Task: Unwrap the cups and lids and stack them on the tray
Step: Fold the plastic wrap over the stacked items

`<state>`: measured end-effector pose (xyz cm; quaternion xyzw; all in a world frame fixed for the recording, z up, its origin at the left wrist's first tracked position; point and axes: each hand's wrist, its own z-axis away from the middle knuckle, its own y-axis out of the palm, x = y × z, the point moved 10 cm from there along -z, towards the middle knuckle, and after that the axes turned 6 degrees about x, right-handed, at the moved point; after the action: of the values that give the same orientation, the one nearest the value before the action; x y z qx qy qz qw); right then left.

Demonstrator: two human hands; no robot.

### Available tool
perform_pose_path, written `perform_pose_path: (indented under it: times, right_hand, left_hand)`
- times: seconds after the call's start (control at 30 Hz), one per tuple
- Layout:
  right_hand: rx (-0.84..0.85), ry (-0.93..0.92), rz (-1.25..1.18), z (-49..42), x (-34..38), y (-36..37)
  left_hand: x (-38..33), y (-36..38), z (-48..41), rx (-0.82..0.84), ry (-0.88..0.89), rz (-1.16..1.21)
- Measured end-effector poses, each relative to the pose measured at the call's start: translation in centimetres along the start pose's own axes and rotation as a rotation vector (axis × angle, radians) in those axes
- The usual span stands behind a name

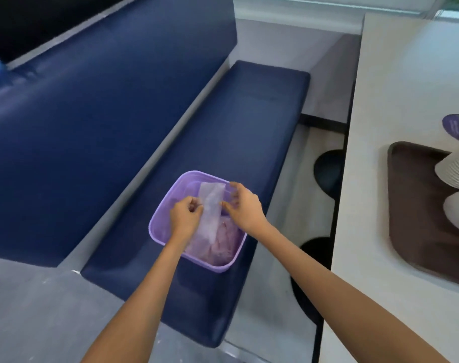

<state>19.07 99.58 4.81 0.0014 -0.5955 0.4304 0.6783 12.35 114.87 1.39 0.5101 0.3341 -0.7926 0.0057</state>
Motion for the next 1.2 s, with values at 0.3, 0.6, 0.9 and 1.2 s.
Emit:
perform_pose_path:
  times: [0.3,0.6,0.9,1.2]
  right_hand:
    - [0.132,0.36,-0.31,-2.2,-7.2,7.2]
    - [0.154,0.454,-0.365,-2.2,-8.5,9.7]
    - [0.118,0.432,-0.538,0.6,-5.9,6.2]
    - [0.067,0.257,-0.683,9.5,-3.6,-4.6]
  left_hand:
    - [7.4,1.3,-3.1,0.098,-0.303,-0.316]
    - [7.6,1.6,-2.9,0.118,-0.338,-0.287]
    - [2.7,1.9,-0.3,0.123,-0.158,-0.156]
    - [-9.5,6.3,9.1,0.247,0.083,0.097]
